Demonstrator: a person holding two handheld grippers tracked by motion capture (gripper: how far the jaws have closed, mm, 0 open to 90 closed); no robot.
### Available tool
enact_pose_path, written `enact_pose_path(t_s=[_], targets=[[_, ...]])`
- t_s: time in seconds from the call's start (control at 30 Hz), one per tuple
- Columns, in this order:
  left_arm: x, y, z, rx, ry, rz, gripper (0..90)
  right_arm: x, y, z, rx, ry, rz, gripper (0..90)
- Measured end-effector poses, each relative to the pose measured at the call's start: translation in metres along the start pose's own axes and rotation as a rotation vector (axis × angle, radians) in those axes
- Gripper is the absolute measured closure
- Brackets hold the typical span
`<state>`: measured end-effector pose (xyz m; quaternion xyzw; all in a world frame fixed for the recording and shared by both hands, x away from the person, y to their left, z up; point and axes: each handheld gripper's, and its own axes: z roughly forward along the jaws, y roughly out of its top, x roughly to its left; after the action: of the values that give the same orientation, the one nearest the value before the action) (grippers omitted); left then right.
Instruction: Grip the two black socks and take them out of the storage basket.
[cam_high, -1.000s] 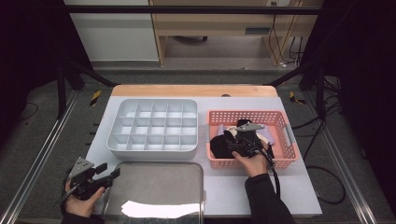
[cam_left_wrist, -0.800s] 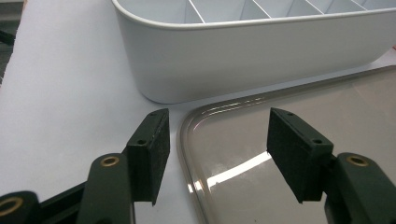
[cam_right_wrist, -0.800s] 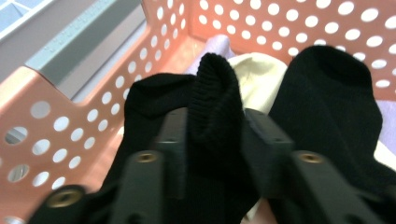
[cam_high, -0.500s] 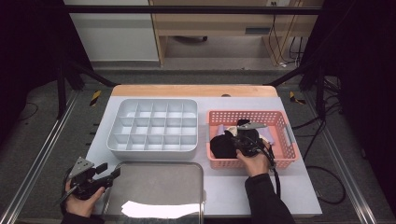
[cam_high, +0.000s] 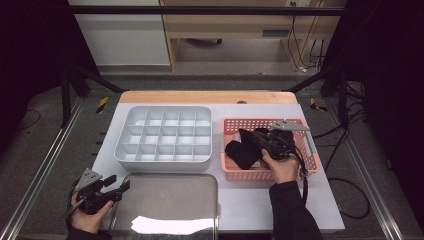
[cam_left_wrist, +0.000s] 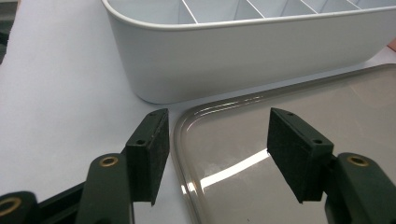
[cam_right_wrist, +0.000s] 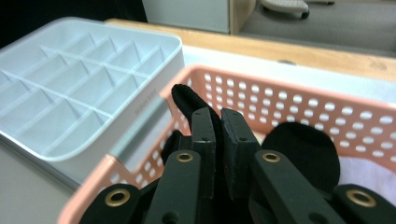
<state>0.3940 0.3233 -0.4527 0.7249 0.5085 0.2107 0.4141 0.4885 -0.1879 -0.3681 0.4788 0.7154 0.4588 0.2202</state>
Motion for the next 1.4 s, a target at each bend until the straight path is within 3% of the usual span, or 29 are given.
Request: enact_pose_path(t_s=[0.37, 0.5, 0.8, 1.0, 1.27, 1.4], targets=[[-0.002, 0.0, 0.001, 0.009, -0.002, 0.004, 38.2, 0.004, 0.022, -0.017, -0.069, 0.022, -0.003, 84.5], [-0.003, 0.0, 0.002, 0.011, -0.001, 0.008, 38.2, 0.001, 0.012, -0.004, -0.017, -0.025, -0.026, 84.4], [-0.003, 0.0, 0.004, 0.024, -0.001, 0.012, 38.2, -0.013, -0.017, 0.034, 0.146, -0.075, -0.004, 84.1], [-0.004, 0.0, 0.005, 0.026, -0.002, 0.014, 38.1, -0.002, -0.019, 0.042, 0.207, -0.051, -0.062, 79.3], [-0.004, 0.0, 0.005, 0.028, -0.001, 0.015, 38.1, -0.009, -0.013, 0.025, 0.118, -0.045, -0.047, 61.1], [-0.004, 0.0, 0.005, 0.029, 0.001, 0.018, 38.0, -0.009, -0.016, 0.02, 0.129, -0.022, -0.053, 56.3]])
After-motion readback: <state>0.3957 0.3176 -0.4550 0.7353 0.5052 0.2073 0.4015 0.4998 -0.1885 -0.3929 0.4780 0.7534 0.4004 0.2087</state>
